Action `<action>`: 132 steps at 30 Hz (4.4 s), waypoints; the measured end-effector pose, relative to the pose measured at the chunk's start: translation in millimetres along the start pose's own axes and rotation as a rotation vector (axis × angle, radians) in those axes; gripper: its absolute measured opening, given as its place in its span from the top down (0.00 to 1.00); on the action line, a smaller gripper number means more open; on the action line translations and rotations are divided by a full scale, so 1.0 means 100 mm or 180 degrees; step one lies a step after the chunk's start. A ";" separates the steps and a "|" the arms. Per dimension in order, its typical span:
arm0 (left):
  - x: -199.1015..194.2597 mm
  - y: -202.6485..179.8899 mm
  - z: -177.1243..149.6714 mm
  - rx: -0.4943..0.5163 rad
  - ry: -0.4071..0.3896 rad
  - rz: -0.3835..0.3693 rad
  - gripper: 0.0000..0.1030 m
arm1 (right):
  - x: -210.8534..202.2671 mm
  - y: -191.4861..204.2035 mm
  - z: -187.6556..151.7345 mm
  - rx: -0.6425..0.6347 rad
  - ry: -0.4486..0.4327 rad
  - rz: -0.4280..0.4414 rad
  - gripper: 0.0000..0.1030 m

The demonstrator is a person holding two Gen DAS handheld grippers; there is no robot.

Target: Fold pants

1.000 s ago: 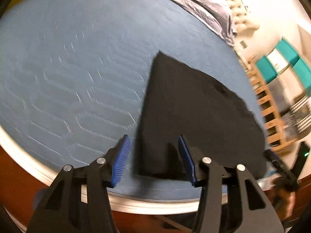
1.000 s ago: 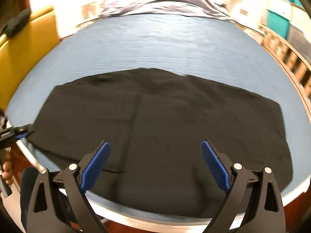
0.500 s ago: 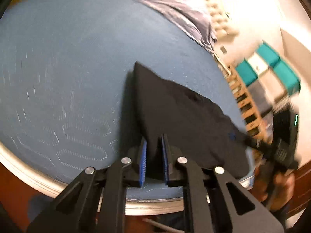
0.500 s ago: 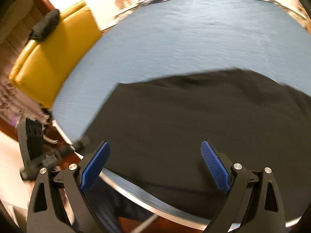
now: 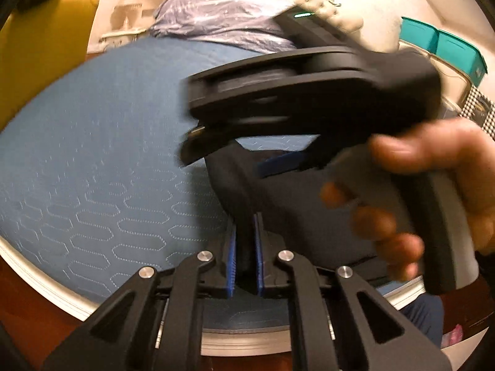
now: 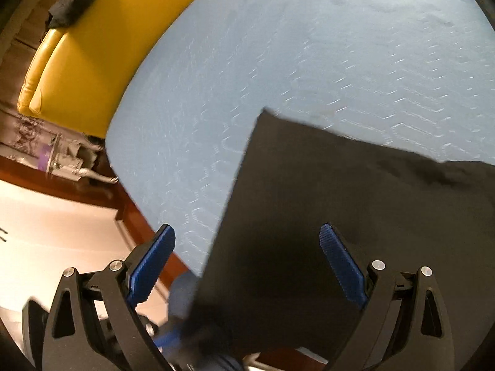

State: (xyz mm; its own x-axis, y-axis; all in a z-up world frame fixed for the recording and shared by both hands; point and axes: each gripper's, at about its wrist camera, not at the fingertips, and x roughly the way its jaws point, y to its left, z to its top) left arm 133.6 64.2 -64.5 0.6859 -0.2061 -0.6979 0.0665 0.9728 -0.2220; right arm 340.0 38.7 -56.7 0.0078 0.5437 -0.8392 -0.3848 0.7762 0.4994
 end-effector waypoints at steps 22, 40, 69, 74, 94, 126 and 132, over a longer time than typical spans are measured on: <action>-0.24 -0.97 0.10 0.0567 -0.0268 0.0048 0.93 | -0.71 -0.40 -0.36 -0.0002 -0.0381 0.0199 0.90; 0.01 -3.32 0.29 0.1491 -0.0310 -0.0412 0.94 | -2.45 -2.37 -1.16 0.0650 -0.1140 0.0867 0.91; 1.00 -4.75 -1.85 0.2774 -0.1078 -0.0112 0.39 | -2.46 -4.63 -2.22 0.1357 -0.1186 0.1054 0.38; 1.14 -4.87 -1.89 0.2938 -0.0954 0.0117 0.46 | -2.43 -4.50 -2.19 0.1092 -0.1024 0.0662 0.38; 1.32 -5.41 -1.99 0.3226 -0.0737 0.0158 0.85 | -2.84 -4.62 -2.36 0.1031 -0.1028 0.0415 0.92; 1.56 -2.38 0.51 0.0402 0.0180 -0.0397 0.86 | -2.66 -4.56 -2.65 0.1323 -0.1330 -0.0145 0.92; 2.77 -2.34 1.04 0.0470 0.0864 -0.0387 0.82 | -2.64 -4.44 -2.64 0.1298 -0.1350 -0.0467 0.93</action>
State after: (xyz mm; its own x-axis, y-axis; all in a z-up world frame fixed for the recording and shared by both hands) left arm 383.3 -209.2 -134.6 0.4497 -0.3229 -0.8328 0.2540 0.9401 -0.2274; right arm 264.8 -533.5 -113.6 0.4335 0.4364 -0.7884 0.0321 0.8669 0.4975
